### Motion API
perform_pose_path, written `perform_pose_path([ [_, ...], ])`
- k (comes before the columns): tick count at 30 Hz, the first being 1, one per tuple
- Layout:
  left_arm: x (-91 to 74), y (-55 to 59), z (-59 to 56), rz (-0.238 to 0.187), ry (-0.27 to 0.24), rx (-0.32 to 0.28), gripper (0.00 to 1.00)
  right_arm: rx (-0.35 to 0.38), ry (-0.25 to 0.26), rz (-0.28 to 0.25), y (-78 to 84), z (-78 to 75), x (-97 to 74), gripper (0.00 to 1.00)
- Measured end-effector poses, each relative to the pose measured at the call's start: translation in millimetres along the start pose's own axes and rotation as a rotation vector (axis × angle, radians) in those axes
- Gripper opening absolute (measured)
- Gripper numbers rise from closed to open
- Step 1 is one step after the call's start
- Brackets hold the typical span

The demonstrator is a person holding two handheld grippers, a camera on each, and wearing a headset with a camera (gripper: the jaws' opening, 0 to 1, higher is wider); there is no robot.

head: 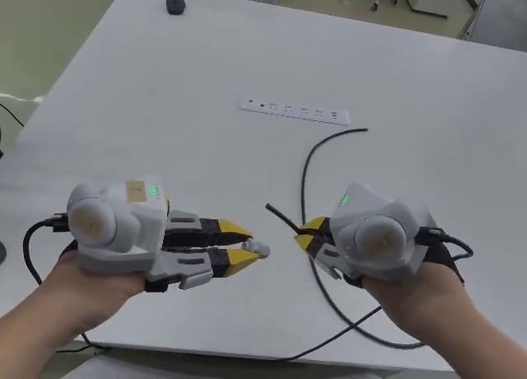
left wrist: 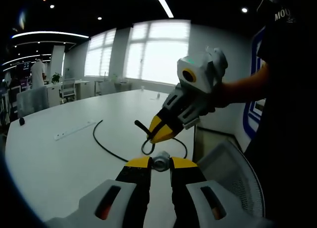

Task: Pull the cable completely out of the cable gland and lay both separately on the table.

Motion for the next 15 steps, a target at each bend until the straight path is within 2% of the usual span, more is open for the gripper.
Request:
perform_pose_path([
  [15, -14.7, 20.7, 10.7, -0.032, -0.038, -0.013, 0.15, -0.062, -0.026, 0.022, -32.9, -10.5, 31.1, 0.0],
])
Point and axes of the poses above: the centre of the closed fingertips' face, and the gripper's own axes: x roughly forward along the fingers, z roughly to its left, y roughly out of its underside, the point moved 5 cm from there along -x, roughly backward along the fingers, and after that the axes turned 6 degrees about -z, right-handed, at the moved point
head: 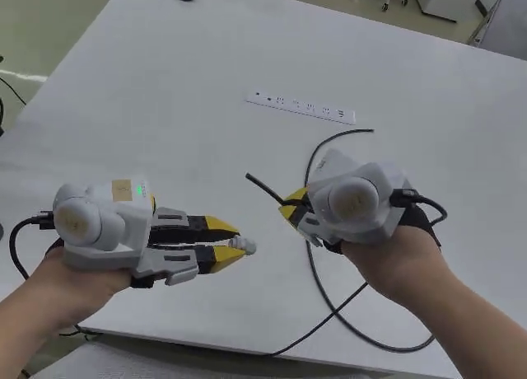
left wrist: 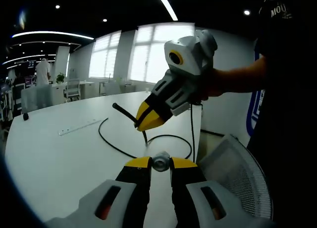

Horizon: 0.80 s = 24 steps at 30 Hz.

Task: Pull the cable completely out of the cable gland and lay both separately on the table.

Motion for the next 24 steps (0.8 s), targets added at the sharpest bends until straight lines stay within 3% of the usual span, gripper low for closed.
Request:
perform_pose_path([
  [10, -9.7, 17.7, 9.7, -0.005, -0.039, -0.027, 0.15, -0.022, -0.019, 0.011, -22.6, -3.8, 27.5, 0.0],
  [24, -21.4, 39.1, 27.1, -0.017, -0.089, -0.05, 0.15, -0.085, -0.07, 0.041, -45.7, 2.4, 75.0, 0.0],
])
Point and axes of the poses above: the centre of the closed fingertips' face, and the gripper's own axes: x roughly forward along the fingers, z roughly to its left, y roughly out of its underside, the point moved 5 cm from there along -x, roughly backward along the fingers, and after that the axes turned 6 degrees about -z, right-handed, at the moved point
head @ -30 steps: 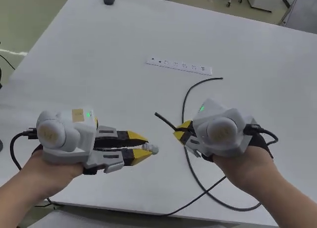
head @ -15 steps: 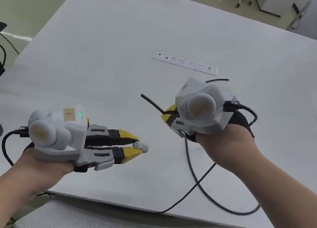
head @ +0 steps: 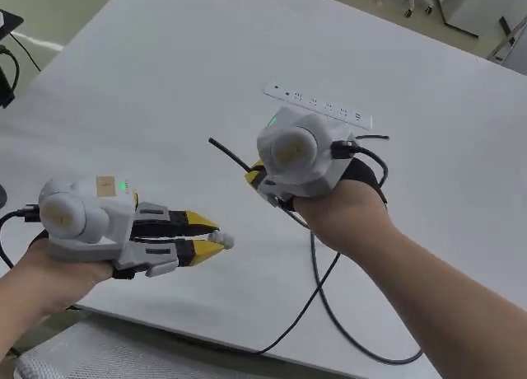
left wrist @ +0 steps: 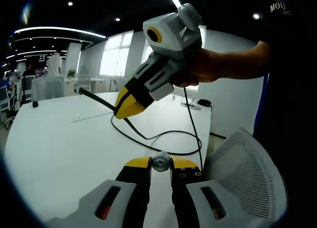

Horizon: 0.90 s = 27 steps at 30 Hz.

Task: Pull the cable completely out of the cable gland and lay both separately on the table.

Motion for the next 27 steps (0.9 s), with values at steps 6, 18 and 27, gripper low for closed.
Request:
perform_pose_path([
  [6, -4.8, 10.1, 12.0, 0.002, -0.018, -0.02, 0.15, -0.041, -0.036, 0.016, -12.1, 5.1, 28.7, 0.0],
  [18, -11.2, 31.3, 35.9, 0.006, -0.052, -0.05, 0.15, -0.096, -0.104, 0.024, -34.1, 20.7, 74.0, 0.0],
  [27, -14.0, 50.0, 53.7, -0.01, -0.091, -0.097, 0.15, -0.063, -0.173, 0.035, -44.0, 27.2, 116.8, 0.0],
])
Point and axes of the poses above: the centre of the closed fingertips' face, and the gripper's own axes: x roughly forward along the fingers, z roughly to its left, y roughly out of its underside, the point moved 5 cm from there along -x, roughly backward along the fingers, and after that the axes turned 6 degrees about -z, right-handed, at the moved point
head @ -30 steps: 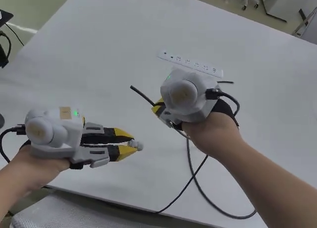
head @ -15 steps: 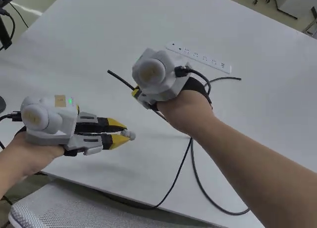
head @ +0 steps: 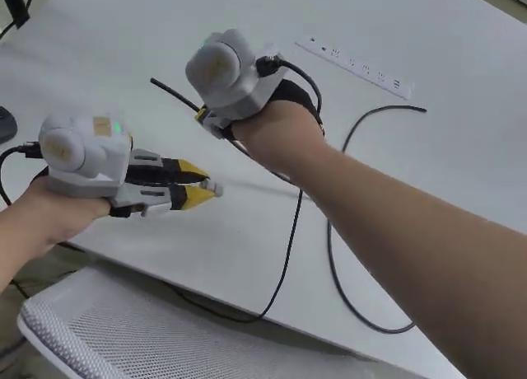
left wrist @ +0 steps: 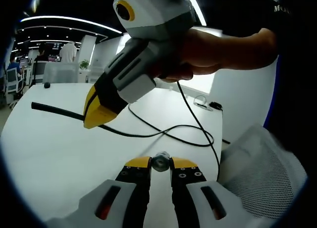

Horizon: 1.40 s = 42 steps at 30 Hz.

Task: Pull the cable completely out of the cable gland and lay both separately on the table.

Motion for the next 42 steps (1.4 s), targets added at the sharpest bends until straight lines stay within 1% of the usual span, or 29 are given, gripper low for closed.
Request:
perform_pose_path([
  [2, 0.1, 5.1, 4.4, 0.009, -0.007, 0.005, 0.15, 0.006, -0.012, 0.002, -0.2, -1.4, 10.1, 0.0],
  [3, 0.2, 7.4, 6.1, 0.013, -0.009, 0.002, 0.15, 0.015, -0.02, 0.015, 2.2, -2.0, 16.3, 0.0],
  [6, 0.7, 16.0, 10.9, 0.02, -0.018, -0.002, 0.15, 0.049, -0.033, 0.036, 8.3, -5.2, 29.5, 0.0],
  [8, 0.3, 21.2, 13.3, 0.02, -0.029, -0.01, 0.15, 0.068, -0.034, 0.04, 10.2, -6.6, 35.7, 0.0],
  [10, -0.7, 25.9, 14.9, 0.025, -0.039, -0.017, 0.15, 0.071, -0.051, 0.049, 12.9, -3.3, 43.5, 0.0],
  [11, -1.2, 28.4, 15.5, 0.021, -0.041, -0.024, 0.15, 0.064, -0.057, 0.051, 14.7, -2.0, 55.0, 0.0],
  [12, -1.4, 30.5, 16.1, 0.022, -0.043, -0.028, 0.15, 0.057, -0.064, 0.051, 15.7, -0.6, 60.4, 0.0],
  [14, -2.3, 36.4, 17.7, 0.033, -0.052, -0.031, 0.15, 0.059, -0.079, 0.059, 19.0, 3.3, 64.1, 0.0],
  [18, -5.7, 42.1, 20.5, 0.029, -0.067, -0.055, 0.15, 0.062, -0.09, 0.067, 23.9, 8.8, 67.3, 0.0],
  [19, -6.0, 43.5, 20.8, 0.032, -0.07, -0.055, 0.15, 0.059, -0.099, 0.069, 25.5, 11.7, 67.9, 0.0],
  [20, -6.3, 46.5, 21.4, 0.047, -0.073, -0.047, 0.15, 0.054, -0.102, 0.071, 26.8, 13.3, 68.4, 0.0],
  [21, -6.3, 47.8, 21.6, 0.051, -0.075, -0.04, 0.15, 0.05, -0.107, 0.072, 28.5, 15.4, 68.6, 0.0],
  [23, -6.3, 49.8, 22.5, 0.051, -0.079, -0.049, 0.16, 0.046, -0.115, 0.073, 30.8, 18.5, 69.1, 0.0],
  [25, -6.2, 51.9, 24.0, 0.052, -0.086, -0.051, 0.16, 0.032, -0.115, 0.071, 32.2, 19.4, 69.8, 0.0],
  [27, -5.3, 54.0, 24.6, 0.055, -0.09, -0.058, 0.16, 0.039, -0.12, 0.07, 32.4, 20.5, 69.3, 0.0],
  [29, -3.9, 55.3, 24.0, 0.055, -0.088, -0.056, 0.16, 0.02, -0.118, 0.069, 33.1, 21.4, 69.2, 0.0],
  [32, -2.6, 58.6, 24.4, 0.068, -0.089, -0.05, 0.16, 0.025, -0.124, 0.072, 33.4, 22.5, 70.3, 0.0],
  [36, -3.1, 60.6, 25.0, 0.069, -0.096, -0.05, 0.16, 0.018, -0.13, 0.072, 35.0, 25.1, 71.5, 0.0],
  [38, -3.5, 61.1, 25.4, 0.064, -0.102, -0.058, 0.16, 0.012, -0.133, 0.07, 35.9, 25.8, 72.6, 0.0],
  [39, -3.7, 60.0, 25.6, 0.053, -0.108, -0.071, 0.16, 0.01, -0.133, 0.07, 36.2, 26.0, 73.1, 0.0],
  [40, -4.7, 57.2, 26.4, 0.033, -0.116, -0.071, 0.16, 0.009, -0.133, 0.069, 36.4, 26.3, 73.6, 0.0],
  [42, -5.3, 58.2, 27.5, 0.04, -0.123, -0.073, 0.16, 0.009, -0.14, 0.071, 37.3, 28.0, 74.4, 0.0],
])
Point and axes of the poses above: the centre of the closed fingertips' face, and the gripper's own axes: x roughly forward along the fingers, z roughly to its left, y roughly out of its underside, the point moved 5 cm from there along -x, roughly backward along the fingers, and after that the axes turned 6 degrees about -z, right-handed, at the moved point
